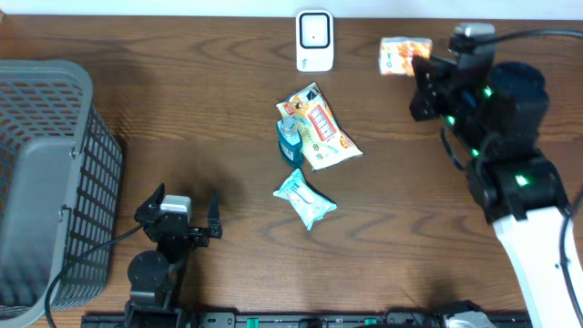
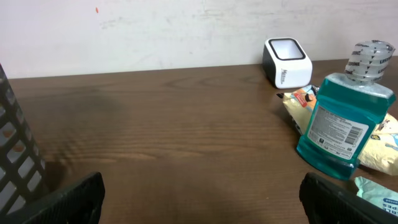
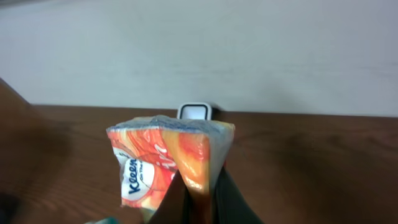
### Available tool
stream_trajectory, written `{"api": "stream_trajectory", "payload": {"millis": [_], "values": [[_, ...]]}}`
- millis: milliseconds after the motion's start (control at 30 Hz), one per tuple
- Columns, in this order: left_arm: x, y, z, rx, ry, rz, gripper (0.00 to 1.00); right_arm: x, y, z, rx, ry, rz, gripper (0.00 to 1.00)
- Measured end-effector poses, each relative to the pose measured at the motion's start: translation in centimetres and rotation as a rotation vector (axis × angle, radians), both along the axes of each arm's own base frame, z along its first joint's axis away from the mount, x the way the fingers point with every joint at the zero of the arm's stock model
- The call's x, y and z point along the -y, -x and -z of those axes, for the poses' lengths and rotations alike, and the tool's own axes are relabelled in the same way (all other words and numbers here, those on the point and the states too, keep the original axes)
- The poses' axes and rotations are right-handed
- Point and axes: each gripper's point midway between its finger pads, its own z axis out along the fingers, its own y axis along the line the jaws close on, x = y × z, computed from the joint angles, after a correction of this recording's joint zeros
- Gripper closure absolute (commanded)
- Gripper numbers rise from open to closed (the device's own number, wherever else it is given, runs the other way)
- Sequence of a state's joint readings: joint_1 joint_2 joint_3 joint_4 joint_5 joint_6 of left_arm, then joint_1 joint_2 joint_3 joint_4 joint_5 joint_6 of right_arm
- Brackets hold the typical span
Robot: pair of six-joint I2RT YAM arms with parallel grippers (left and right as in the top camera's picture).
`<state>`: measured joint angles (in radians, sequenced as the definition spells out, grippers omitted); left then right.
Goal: Scan the item barcode
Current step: 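Hold the orange pack up to the white scanner with the right gripper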
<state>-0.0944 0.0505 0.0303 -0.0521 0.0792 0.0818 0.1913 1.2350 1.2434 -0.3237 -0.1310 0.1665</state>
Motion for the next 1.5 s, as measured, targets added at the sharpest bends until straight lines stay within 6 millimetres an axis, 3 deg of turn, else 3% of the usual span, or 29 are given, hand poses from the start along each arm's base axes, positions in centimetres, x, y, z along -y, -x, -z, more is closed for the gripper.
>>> {"api": "stream_trajectory", "payload": {"millis": [200,333,533,633,867,967,1267,1400,1500], "values": [[0.0,0.0,0.0,0.000,0.000,0.000,0.00,-1.5,-6.0,3.6,0.027,0.033,-0.026,0.99],[0.0,0.0,0.0,-0.001,0.000,0.001,0.00,-4.5,-10.3,5.4,0.129,0.015,-0.080,0.99],[0.0,0.0,0.0,-0.003,0.000,0.001,0.00,-9.5,-13.9,7.8,0.311,-0.011,-0.164,0.99],[0.0,0.0,0.0,-0.003,0.000,0.000,0.00,-11.0,-15.0,9.1,0.391,-0.026,-0.177,0.99],[0.0,0.0,0.0,-0.004,0.000,0.000,0.00,-11.3,-17.5,14.1,0.430,-0.029,-0.133,0.99],[0.0,0.0,0.0,-0.004,0.000,0.000,0.00,-11.7,-19.8,16.5,0.414,-0.022,-0.114,0.99],[0.0,0.0,0.0,-0.004,0.000,0.000,0.00,-13.6,-26.3,21.2,0.366,-0.008,-0.100,0.99],[0.0,0.0,0.0,-0.004,0.000,0.000,0.00,-13.8,-26.9,22.9,0.334,-0.003,-0.100,0.99],[0.0,0.0,0.0,-0.004,0.000,0.000,0.00,-13.8,-27.0,22.9,0.332,-0.003,-0.101,0.99]]}}
